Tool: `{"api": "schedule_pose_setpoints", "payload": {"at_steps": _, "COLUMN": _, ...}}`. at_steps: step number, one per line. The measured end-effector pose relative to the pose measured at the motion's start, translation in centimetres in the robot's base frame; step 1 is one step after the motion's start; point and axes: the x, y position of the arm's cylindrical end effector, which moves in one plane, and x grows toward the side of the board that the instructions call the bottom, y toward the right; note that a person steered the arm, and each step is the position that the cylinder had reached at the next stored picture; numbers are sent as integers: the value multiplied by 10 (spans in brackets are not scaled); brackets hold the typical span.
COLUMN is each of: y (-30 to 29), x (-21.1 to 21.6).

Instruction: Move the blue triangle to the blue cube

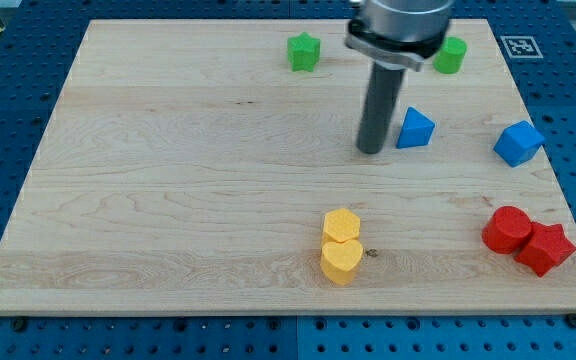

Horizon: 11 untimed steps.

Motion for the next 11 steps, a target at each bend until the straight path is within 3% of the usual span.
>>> {"api": "schedule_pose_setpoints", "payload": {"at_steps": 1, "y": -19, "x": -22}}
{"api": "schedule_pose_setpoints", "payload": {"at_steps": 4, "y": 91, "x": -28}}
{"api": "schedule_pose_setpoints", "payload": {"at_steps": 6, "y": 80, "x": -26}}
{"api": "schedule_pose_setpoints", "payload": {"at_steps": 10, "y": 138, "x": -25}}
{"api": "schedule_pose_setpoints", "payload": {"at_steps": 11, "y": 102, "x": -24}}
